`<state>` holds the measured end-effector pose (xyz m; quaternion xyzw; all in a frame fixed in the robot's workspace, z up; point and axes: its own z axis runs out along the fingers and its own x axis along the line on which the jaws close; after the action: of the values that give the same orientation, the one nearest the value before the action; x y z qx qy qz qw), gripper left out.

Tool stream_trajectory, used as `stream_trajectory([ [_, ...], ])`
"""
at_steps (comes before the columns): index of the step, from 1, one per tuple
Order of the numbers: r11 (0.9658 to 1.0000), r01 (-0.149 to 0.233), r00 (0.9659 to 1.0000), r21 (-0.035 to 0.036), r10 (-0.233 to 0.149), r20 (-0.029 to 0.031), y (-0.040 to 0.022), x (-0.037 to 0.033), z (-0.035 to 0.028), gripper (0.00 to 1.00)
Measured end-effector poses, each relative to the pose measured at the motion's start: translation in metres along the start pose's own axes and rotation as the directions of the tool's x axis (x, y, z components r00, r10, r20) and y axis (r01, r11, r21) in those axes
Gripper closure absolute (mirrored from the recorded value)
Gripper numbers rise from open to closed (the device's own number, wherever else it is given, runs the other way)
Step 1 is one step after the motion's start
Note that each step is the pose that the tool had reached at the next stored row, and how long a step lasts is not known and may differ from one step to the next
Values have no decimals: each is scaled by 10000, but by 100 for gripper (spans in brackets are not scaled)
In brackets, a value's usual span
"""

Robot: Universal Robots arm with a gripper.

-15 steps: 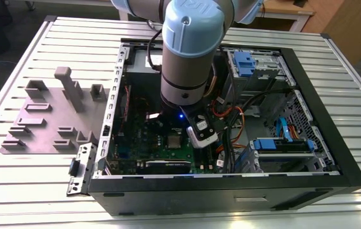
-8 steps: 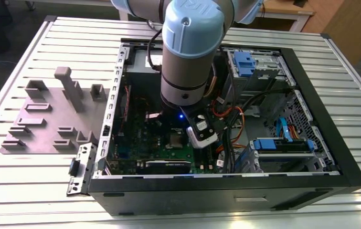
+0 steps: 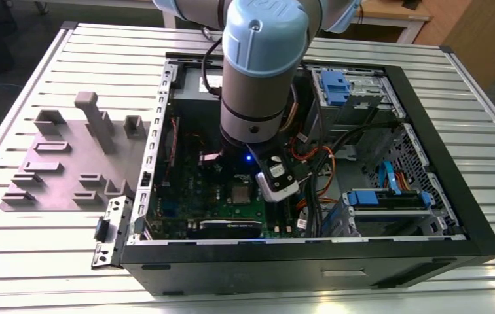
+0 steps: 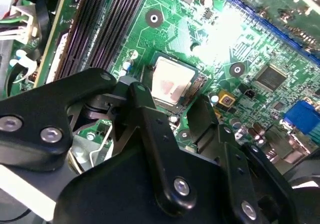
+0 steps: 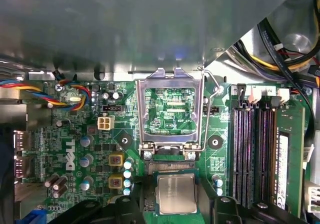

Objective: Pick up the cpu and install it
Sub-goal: 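Place the cpu into insertion slot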

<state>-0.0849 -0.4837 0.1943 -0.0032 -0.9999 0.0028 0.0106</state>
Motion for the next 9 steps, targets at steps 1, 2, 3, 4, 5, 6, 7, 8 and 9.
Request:
stream_trajectory([
  [1,10000,-1,10000,-1,1,-1,0,-3,0,45],
  [2,10000,-2,10000,-1,2,-4,0,-25,0,45],
  [3,10000,-5,10000,-1,5,-5,0,-38,0,45],
  [4,10000,-12,10000,-1,12,-6,-1,-43,0,45],
  [5,10000,-17,10000,0,17,-7,0,-44,0,45],
  [6,10000,-18,10000,0,18,-7,0,-45,1,45],
  [7,10000,-18,10000,0,18,-7,0,-45,3,45],
  [8,10000,-18,10000,-1,18,-7,0,-45,6,45],
  [9,10000,-18,10000,-3,18,-6,0,-45,11,45],
])
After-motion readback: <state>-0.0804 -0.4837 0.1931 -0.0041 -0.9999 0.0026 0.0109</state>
